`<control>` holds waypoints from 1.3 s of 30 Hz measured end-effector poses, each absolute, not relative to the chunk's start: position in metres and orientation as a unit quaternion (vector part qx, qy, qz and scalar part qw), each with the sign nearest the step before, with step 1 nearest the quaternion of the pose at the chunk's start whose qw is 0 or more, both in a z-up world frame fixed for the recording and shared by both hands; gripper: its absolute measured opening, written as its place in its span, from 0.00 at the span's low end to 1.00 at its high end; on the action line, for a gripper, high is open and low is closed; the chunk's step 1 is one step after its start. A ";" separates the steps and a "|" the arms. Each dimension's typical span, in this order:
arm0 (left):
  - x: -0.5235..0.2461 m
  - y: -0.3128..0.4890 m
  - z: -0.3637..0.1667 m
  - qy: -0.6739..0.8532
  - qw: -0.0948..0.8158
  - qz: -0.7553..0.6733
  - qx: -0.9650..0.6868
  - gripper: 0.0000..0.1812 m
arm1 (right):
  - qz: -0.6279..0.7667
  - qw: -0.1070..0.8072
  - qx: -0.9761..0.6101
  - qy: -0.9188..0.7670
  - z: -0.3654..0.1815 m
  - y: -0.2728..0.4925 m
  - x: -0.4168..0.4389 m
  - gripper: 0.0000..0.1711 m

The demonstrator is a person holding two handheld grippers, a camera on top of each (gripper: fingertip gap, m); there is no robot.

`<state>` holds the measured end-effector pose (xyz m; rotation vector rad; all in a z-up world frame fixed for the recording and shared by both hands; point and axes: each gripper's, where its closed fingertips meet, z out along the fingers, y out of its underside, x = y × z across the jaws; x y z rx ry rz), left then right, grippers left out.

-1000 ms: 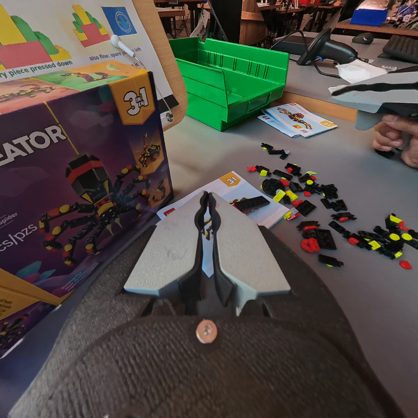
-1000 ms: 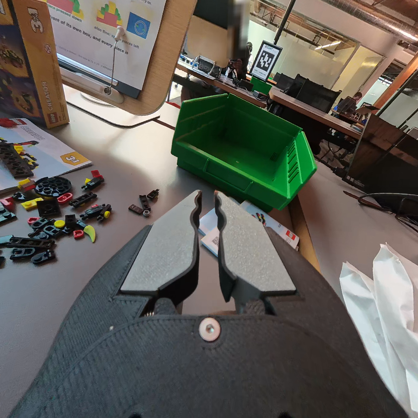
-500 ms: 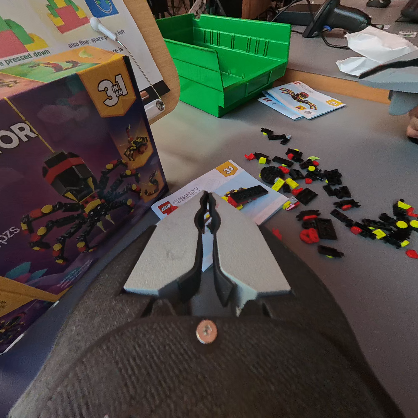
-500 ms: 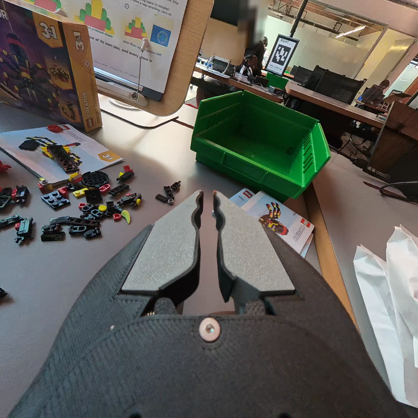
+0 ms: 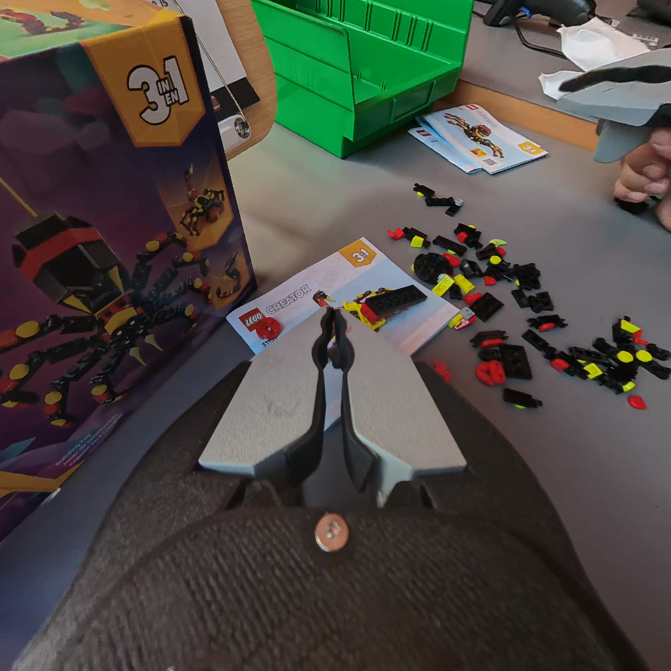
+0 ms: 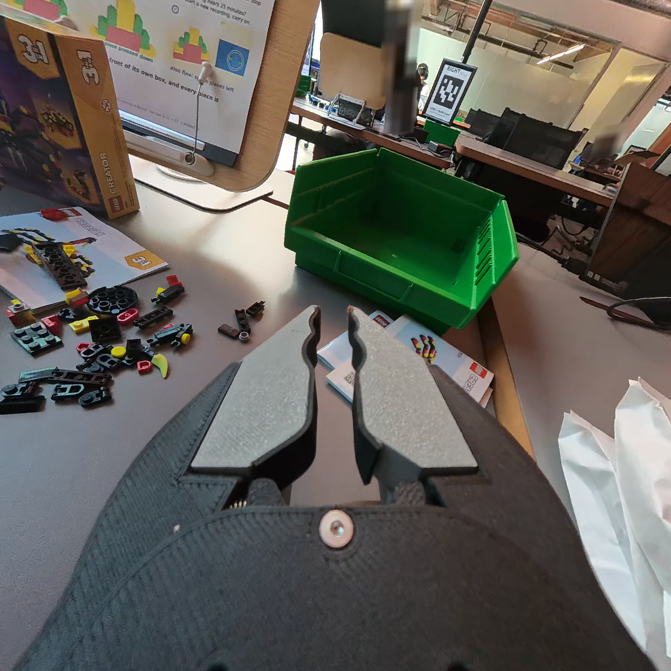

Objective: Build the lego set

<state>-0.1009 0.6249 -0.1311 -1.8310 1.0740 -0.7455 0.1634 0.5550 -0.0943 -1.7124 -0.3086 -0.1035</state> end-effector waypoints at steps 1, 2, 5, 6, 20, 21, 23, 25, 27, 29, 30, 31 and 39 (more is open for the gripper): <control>-0.101 0.625 -0.132 0.430 0.430 -0.298 -0.736 0.00 | -0.045 0.646 -0.750 -0.134 -0.093 0.555 0.164 0.07; -0.101 0.626 -0.132 0.428 0.431 -0.297 -0.737 0.00 | -0.045 0.647 -0.749 -0.132 -0.093 0.554 0.164 0.07; -0.104 0.628 -0.128 0.421 0.449 -0.286 -0.734 0.00 | -0.044 0.652 -0.746 -0.126 -0.091 0.554 0.166 0.10; -0.105 0.630 -0.126 0.417 0.458 -0.281 -0.733 0.00 | -0.044 0.656 -0.743 -0.124 -0.089 0.553 0.167 0.11; -0.112 0.628 -0.131 0.409 0.471 -0.230 -0.747 0.00 | -0.010 0.670 -0.733 -0.117 -0.084 0.561 0.171 0.16; -0.112 0.628 -0.132 0.409 0.471 -0.228 -0.748 0.00 | -0.009 0.670 -0.733 -0.117 -0.084 0.562 0.172 0.16; -0.113 0.627 -0.132 0.409 0.473 -0.223 -0.748 0.00 | -0.010 0.667 -0.735 -0.120 -0.085 0.564 0.171 0.16; -0.114 0.627 -0.131 0.408 0.477 -0.221 -0.747 0.00 | -0.013 0.666 -0.735 -0.122 -0.086 0.565 0.171 0.16; -0.114 0.627 -0.131 0.407 0.476 -0.222 -0.747 0.00 | -0.014 0.670 -0.732 -0.121 -0.084 0.564 0.171 0.16; -0.112 0.626 -0.135 0.410 0.460 -0.229 -0.753 0.00 | -0.013 0.670 -0.732 -0.118 -0.084 0.564 0.172 0.17; -0.112 0.626 -0.137 0.412 0.451 -0.232 -0.757 0.00 | -0.013 0.669 -0.733 -0.118 -0.085 0.564 0.172 0.17; -0.111 0.626 -0.139 0.415 0.445 -0.233 -0.759 0.00 | -0.014 0.669 -0.734 -0.119 -0.085 0.564 0.172 0.17; -0.114 0.624 -0.128 0.409 0.487 -0.221 -0.739 0.00 | -0.054 0.675 -0.725 -0.122 -0.083 0.563 0.172 0.16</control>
